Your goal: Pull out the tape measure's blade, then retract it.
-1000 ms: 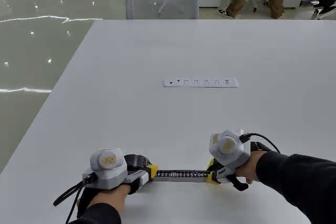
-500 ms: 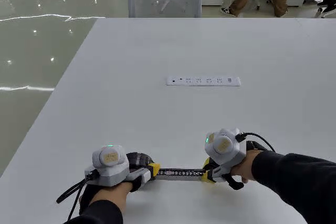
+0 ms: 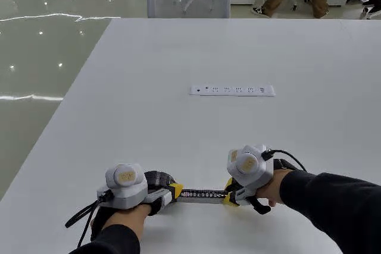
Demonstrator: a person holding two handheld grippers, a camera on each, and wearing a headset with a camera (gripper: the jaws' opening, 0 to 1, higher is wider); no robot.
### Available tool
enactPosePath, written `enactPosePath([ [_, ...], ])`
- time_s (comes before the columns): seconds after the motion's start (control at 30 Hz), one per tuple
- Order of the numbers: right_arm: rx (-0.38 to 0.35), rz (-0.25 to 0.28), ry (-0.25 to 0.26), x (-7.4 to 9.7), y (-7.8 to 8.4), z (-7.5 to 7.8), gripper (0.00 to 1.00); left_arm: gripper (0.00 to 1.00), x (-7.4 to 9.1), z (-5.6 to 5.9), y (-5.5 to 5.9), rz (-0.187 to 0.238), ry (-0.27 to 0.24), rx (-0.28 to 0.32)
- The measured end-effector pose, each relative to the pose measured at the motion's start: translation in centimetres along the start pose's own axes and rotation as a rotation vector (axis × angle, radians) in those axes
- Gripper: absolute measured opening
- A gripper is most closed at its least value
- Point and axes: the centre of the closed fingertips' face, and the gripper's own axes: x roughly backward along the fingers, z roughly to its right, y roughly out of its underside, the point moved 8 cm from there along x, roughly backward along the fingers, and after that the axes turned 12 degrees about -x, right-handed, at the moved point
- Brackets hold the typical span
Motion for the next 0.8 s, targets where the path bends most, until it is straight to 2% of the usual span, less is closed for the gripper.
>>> enactPosePath([
  [0.43, 0.013, 0.014, -0.003, -0.7, -1.1, -0.6, 0.12, 0.62, 0.0, 0.0, 0.0, -0.003, 0.004, 0.001],
  [0.8, -0.006, 0.032, -0.009, -1.1, -1.5, -0.7, 0.12, 0.62, 0.0, -0.1, 0.0, -0.005, 0.004, 0.002],
])
